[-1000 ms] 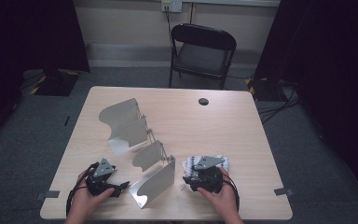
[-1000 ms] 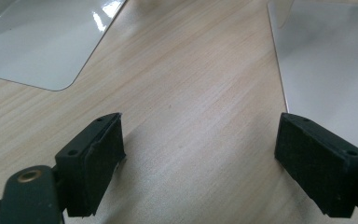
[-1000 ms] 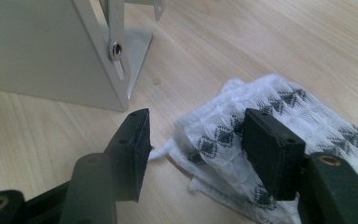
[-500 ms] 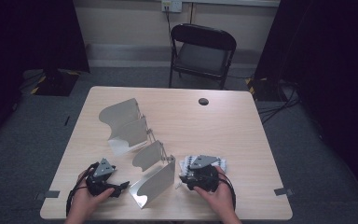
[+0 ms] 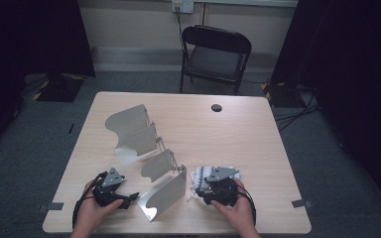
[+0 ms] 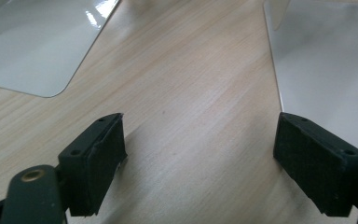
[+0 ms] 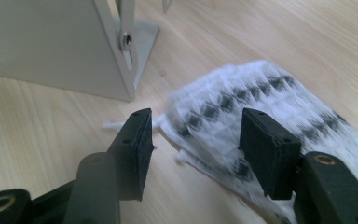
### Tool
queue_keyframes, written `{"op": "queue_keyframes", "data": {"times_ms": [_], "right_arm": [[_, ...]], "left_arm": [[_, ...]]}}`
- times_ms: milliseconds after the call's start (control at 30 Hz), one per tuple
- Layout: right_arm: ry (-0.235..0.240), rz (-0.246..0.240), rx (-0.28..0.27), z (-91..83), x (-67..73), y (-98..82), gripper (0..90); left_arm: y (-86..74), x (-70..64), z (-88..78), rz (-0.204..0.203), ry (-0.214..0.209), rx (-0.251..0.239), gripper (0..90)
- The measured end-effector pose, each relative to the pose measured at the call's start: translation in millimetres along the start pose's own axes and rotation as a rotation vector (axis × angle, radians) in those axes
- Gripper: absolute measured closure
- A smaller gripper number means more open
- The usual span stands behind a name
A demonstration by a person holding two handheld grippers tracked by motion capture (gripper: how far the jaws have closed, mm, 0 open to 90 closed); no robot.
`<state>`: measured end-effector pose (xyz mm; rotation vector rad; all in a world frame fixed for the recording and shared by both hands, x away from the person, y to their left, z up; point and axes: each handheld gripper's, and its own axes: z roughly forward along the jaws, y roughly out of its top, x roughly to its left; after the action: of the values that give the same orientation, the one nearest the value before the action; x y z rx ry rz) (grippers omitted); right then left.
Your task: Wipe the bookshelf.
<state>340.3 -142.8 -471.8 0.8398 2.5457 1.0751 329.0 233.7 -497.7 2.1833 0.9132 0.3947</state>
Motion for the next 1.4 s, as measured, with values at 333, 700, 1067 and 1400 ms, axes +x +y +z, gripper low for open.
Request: {"op": "queue_keyframes", "data": {"times_ms": [333,700,1067,1400], "right_arm": [[-0.003,0.022,0.000,-13.3,-5.4,-5.8,44.9],[-0.016,0.023,-0.029,-33.2,-4.2,37.7,42.3],[-0.038,0.012,0.026,8.4,-12.9,28.4,57.6],[-0.070,0.033,0.067,9.7,-27.1,5.7,61.7]], "left_arm": [[5.7,-3.9,-0.9,0.027,-0.002,0.020,21.8],[1.6,-2.3,-4.0,0.008,-0.003,0.026,21.5],[0.9,-1.4,-4.6,0.014,-0.008,0.030,21.4],[-2.6,2.2,-8.6,-0.001,0.006,0.032,21.4]]}}
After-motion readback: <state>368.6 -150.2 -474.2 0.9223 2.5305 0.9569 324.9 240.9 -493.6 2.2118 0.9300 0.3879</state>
